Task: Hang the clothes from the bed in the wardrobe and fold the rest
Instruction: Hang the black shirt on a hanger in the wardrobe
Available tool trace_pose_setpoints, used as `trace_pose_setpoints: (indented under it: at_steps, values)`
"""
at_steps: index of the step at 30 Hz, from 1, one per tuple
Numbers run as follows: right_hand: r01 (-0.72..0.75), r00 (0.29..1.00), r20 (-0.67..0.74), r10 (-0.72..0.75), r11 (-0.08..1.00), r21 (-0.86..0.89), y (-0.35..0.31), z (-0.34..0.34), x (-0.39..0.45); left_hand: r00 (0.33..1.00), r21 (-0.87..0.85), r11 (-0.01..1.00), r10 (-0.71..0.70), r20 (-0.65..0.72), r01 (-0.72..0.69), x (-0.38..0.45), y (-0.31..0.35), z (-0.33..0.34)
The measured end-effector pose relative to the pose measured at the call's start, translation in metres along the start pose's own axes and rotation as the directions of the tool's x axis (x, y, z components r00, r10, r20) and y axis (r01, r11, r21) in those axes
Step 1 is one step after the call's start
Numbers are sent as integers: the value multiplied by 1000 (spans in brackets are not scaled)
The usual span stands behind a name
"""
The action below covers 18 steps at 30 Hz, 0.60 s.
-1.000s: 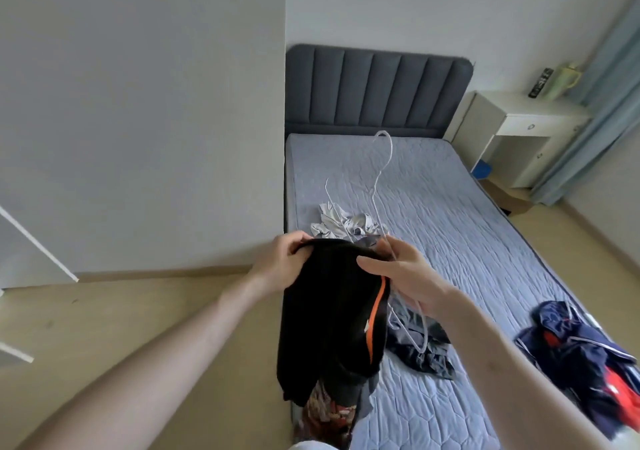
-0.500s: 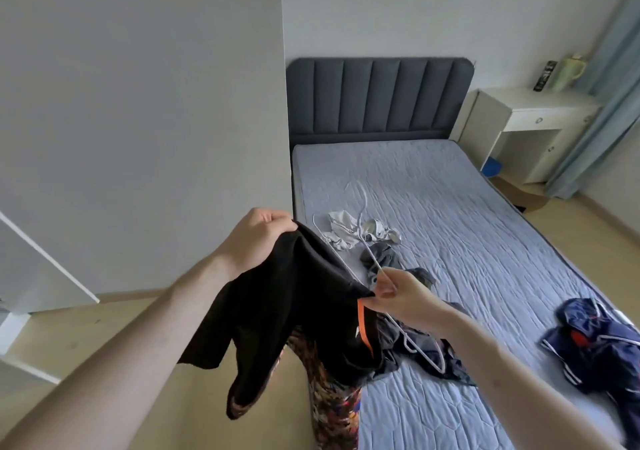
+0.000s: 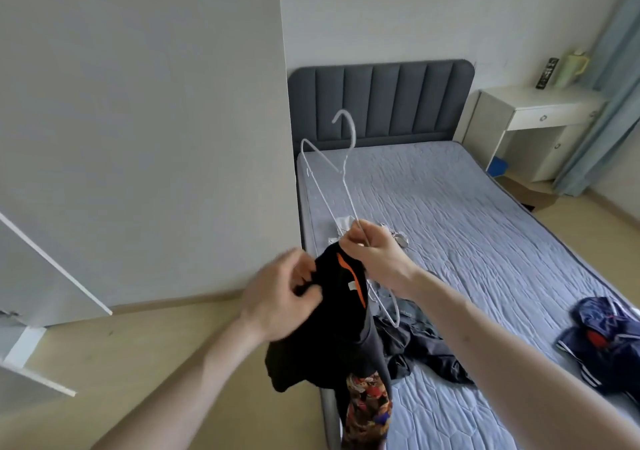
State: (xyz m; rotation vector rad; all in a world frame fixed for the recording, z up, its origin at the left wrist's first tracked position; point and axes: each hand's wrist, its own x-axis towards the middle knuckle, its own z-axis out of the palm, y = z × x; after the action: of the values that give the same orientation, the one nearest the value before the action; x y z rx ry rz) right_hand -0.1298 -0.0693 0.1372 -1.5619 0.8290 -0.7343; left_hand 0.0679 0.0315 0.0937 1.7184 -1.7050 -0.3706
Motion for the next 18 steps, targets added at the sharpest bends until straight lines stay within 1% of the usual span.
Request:
trace_pose_setpoints:
  at_steps: [1, 2, 3, 5, 8, 12, 14, 17, 18]
  values:
    - [-3, 1000, 20, 4, 1000, -6, 0, 3, -1, 993, -39, 997, -63, 96, 67, -4, 4, 13]
    - [-4, 999, 39, 5, 1000, -12, 1, 4, -2, 979, -73, 987, -128, 159, 141, -4, 4, 26]
    - [-5, 999, 49, 6, 1000, -17, 2, 4, -2, 969, -88, 978, -173, 175, 191, -2, 2, 36]
    - [-20, 999, 36, 21, 1000, -17, 4, 3, -4, 971, -107, 973, -188, 150, 205, 5, -5, 48]
    - [-53, 998, 19, 52, 998, 25, 5, -4, -8, 976, -73, 984, -147, 159, 160, 13, -3, 60]
    - [-74, 997, 17, 73, 991, 108, 7, -17, -16, 993, 165, 982, -105, 46, 96, 25, 8, 71]
    - [-67, 997, -38, 72, 990, 121, 7, -27, -22, 987, 192, 972, -150, 59, 136, 30, 5, 70]
    - [-31, 984, -170, 51, 993, 118, 8, -44, -32, 961, 207, 948, -263, 85, 241, 34, -9, 64]
    - [-20, 979, -201, 39, 995, 95, 10, -48, -35, 957, 211, 950, -261, 127, 231, 35, -12, 61]
